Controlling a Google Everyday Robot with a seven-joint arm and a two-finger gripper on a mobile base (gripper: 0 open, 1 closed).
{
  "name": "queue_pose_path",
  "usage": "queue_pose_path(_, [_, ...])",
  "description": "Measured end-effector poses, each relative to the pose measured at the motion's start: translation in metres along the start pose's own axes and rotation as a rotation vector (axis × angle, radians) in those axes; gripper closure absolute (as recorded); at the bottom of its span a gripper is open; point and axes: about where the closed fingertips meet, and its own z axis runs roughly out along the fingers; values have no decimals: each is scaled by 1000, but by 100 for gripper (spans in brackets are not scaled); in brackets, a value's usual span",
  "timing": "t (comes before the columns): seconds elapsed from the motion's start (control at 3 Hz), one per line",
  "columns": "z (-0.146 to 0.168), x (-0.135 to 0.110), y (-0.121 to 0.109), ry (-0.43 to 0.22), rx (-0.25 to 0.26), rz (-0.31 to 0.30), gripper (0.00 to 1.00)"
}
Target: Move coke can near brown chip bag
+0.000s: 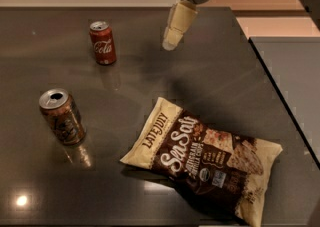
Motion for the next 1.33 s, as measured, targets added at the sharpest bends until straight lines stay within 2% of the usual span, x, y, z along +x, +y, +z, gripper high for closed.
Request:
queue_pose_path(0.33, [37, -19, -24, -16, 13, 43, 0])
queue_pose_path(0.67, [69, -30, -41, -37, 1, 126, 0])
queue_pose_path(1.0, [101, -44, -48, -67, -36, 210, 0])
queue_pose_path(1.33, [129, -61, -51, -97, -75, 269, 0])
